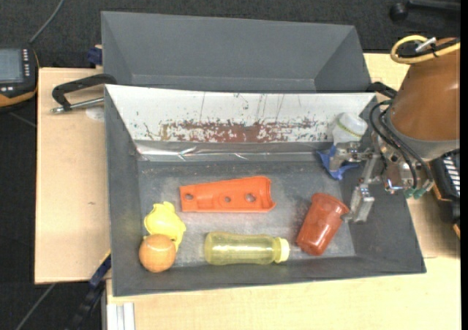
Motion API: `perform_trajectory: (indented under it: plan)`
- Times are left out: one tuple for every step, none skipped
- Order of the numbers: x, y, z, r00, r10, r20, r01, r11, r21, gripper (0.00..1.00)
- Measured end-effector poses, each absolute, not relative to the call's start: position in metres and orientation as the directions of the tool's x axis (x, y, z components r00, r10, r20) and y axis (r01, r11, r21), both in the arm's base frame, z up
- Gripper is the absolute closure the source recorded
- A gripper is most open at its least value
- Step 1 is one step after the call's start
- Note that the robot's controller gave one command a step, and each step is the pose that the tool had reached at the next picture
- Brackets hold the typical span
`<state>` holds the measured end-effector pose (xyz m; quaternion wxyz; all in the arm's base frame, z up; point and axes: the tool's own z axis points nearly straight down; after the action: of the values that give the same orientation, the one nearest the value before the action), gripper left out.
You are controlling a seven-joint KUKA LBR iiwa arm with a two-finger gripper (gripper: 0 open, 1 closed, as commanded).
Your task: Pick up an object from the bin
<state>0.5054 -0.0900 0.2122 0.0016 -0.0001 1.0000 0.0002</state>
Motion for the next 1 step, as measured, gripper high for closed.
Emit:
perform_trajectory:
  plan:
    - [0.5006,-0.0843,0.1603,-0.984,-0.177,-0.001,-0.177,0.984,0.001,0.00]
